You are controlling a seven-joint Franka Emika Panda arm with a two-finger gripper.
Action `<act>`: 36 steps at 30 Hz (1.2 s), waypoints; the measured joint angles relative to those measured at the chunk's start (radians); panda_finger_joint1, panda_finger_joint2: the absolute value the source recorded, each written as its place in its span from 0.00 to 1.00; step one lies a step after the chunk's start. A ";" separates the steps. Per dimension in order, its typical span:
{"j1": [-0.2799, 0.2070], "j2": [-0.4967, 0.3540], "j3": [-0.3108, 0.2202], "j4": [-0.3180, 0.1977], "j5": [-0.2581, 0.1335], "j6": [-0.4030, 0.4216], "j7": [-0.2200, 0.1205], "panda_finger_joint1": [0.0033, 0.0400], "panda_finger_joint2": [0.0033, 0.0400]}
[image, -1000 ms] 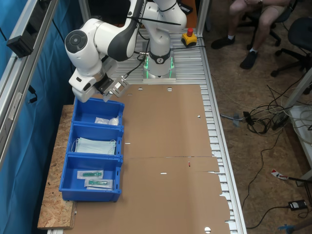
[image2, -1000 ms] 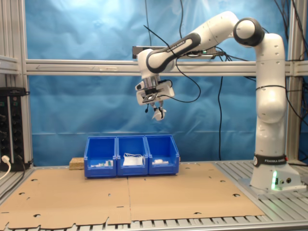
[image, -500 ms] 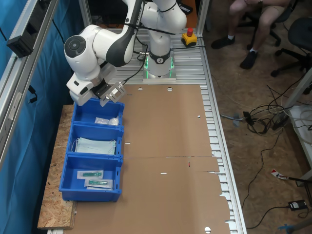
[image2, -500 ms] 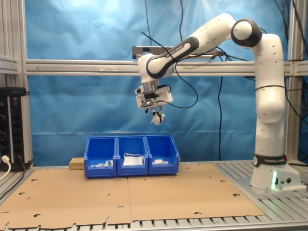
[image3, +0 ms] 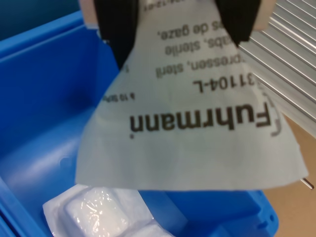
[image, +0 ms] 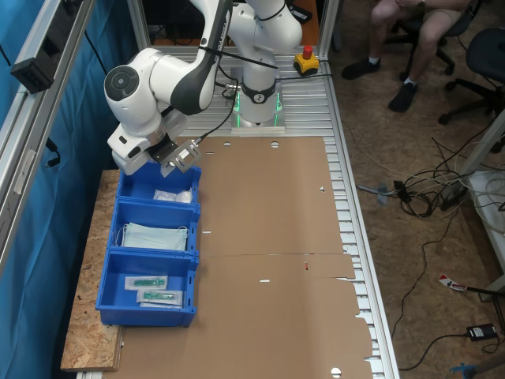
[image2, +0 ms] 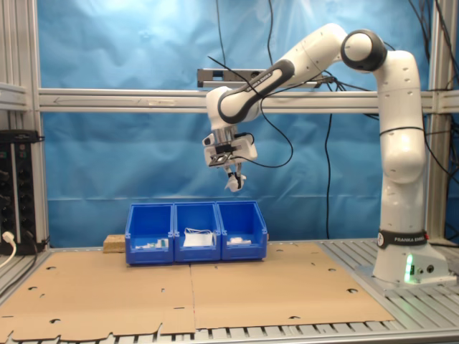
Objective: Pick and place sorting task of medical equipment.
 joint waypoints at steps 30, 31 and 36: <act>0.000 0.001 -0.016 -0.008 0.000 0.028 0.034 0.43 0.43; 0.000 0.001 -0.016 -0.008 0.000 0.028 0.034 0.43 0.43; 0.000 0.001 -0.016 -0.008 0.000 0.030 0.035 0.66 0.66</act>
